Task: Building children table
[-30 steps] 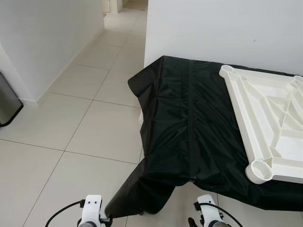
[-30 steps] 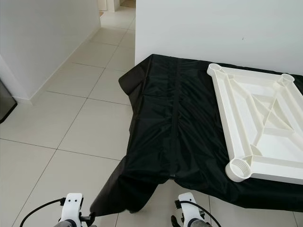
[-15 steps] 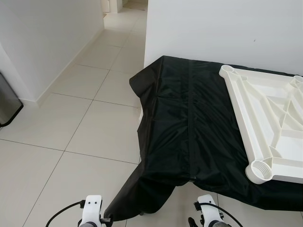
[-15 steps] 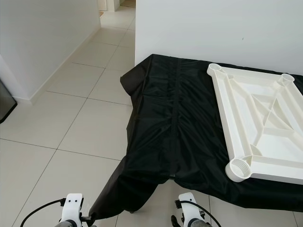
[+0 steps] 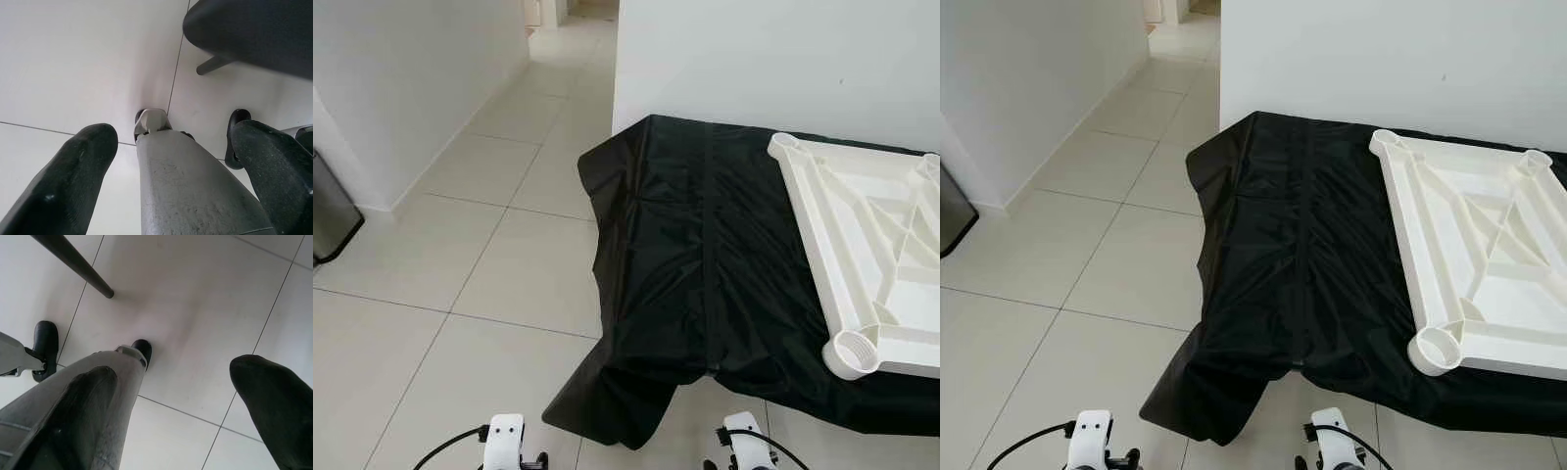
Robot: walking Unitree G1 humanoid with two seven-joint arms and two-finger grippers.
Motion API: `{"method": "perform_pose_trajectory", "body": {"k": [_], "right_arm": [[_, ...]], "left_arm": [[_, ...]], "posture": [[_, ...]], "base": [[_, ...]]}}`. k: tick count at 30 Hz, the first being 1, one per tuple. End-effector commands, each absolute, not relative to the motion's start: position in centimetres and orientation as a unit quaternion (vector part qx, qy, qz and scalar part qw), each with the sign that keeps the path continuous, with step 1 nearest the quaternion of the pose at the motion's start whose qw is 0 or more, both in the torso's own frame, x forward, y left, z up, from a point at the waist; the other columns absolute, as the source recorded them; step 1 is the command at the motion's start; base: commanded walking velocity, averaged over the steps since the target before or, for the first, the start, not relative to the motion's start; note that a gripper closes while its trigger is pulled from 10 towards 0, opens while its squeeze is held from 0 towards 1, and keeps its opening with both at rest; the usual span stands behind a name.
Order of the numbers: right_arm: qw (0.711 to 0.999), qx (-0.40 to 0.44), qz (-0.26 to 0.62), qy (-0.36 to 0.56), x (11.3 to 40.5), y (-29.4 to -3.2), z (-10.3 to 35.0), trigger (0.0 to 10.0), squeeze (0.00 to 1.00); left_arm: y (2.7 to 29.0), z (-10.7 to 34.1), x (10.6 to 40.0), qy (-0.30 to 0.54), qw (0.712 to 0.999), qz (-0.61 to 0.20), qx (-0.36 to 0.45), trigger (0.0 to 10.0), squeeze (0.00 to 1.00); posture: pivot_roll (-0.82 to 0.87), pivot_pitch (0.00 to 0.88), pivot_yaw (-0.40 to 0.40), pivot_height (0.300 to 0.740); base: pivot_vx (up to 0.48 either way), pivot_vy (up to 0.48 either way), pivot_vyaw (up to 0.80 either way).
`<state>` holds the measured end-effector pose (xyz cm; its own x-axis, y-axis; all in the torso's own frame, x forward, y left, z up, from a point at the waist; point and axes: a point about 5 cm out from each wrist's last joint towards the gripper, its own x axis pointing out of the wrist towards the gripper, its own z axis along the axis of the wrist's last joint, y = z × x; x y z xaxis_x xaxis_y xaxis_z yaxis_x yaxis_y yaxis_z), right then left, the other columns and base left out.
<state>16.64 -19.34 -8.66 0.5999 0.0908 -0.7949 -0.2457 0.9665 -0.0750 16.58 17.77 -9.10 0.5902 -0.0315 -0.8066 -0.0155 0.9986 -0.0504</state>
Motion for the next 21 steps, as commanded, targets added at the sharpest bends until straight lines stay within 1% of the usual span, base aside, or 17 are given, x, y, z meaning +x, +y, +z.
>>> {"method": "perform_pose_trajectory", "body": {"k": [1, 10, 15, 18, 21], "right_arm": [[0.890, -0.076, 0.086, 0.442, 16.2, -19.4, -8.8, 10.0, 0.00], [0.890, -0.073, 0.080, 0.442, 16.1, -19.6, -8.8, 10.0, 0.00], [0.904, -0.053, 0.065, 0.420, 17.1, -19.5, -8.4, 10.0, 0.00], [0.911, -0.049, 0.065, 0.404, 17.9, -19.2, -8.0, 10.0, 0.00], [0.917, -0.042, 0.067, 0.392, 18.6, -18.8, -7.7, 10.0, 0.00]], "left_arm": [[17.4, -9.5, 15.5, 0.469, 0.881, -0.033, -0.049, 10.0, 0.00], [17.4, -9.4, 15.8, 0.469, 0.881, -0.032, -0.049, 10.0, 0.00], [17.5, -9.2, 16.3, 0.461, 0.885, -0.032, -0.049, 10.0, 0.00], [17.6, -8.9, 16.9, 0.451, 0.891, -0.032, -0.050, 10.0, 0.00], [17.3, -8.0, 18.8, 0.416, 0.906, -0.040, -0.067, 10.0, 0.00]], "posture": [[-0.03, 0.058, -0.022, 0.740], [-0.03, 0.050, -0.017, 0.740], [-0.03, 0.045, -0.014, 0.740], [-0.03, 0.042, -0.013, 0.740], [-0.02, 0.039, -0.014, 0.740]], "base": [[0.000, 0.000, 0.00], [0.000, 0.000, 0.00], [0.000, 0.000, 0.00], [0.000, 0.000, 0.00], [0.000, 0.000, 0.00]]}}
